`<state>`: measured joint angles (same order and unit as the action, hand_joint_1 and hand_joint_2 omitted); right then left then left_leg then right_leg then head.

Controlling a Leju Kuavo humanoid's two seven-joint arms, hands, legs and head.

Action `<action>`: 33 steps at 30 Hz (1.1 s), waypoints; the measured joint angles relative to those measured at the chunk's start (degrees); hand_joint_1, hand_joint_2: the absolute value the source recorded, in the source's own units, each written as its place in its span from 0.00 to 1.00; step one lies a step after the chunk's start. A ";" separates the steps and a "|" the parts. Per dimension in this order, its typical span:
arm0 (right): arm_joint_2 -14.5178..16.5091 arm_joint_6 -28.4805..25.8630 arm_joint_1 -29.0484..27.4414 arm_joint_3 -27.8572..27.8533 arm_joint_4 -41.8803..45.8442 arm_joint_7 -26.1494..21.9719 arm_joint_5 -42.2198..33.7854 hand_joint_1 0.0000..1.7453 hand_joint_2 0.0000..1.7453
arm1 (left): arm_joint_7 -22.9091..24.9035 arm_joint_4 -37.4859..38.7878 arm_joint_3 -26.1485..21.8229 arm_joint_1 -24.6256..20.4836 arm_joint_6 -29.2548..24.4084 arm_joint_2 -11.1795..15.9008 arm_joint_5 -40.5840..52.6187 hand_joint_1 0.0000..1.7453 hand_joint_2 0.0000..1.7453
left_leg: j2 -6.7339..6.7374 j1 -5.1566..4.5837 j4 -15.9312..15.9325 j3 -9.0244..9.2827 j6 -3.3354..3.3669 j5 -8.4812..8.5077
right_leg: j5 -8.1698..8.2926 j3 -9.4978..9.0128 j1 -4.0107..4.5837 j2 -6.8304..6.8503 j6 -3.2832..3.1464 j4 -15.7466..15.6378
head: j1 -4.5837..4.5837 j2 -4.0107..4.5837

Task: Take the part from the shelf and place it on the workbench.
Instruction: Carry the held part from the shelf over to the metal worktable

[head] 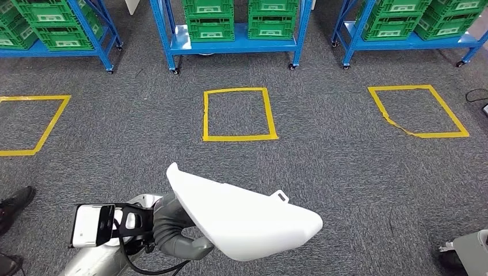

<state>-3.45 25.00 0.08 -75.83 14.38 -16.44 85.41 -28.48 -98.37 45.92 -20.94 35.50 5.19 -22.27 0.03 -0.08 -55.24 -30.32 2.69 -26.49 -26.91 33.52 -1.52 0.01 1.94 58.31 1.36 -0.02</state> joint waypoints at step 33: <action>0.17 2.36 -0.45 -0.20 1.65 -3.52 -0.03 0.00 0.00 | 0.81 -0.29 0.71 0.03 -0.36 -0.33 -0.51 0.99 1.00 | 1.16 -0.31 -0.12 -0.20 0.52 0.12 | -3.13 5.02 0.28 -0.08 -0.79 8.79 | -0.15 0.00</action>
<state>-3.27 27.36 -0.37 -76.03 16.02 -19.97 85.37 -27.67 -98.66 46.63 -20.91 35.14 4.86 -22.77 1.20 -0.39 -55.36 -30.52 3.21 -26.37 -30.04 38.54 -1.24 -0.08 1.15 67.10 1.21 -0.02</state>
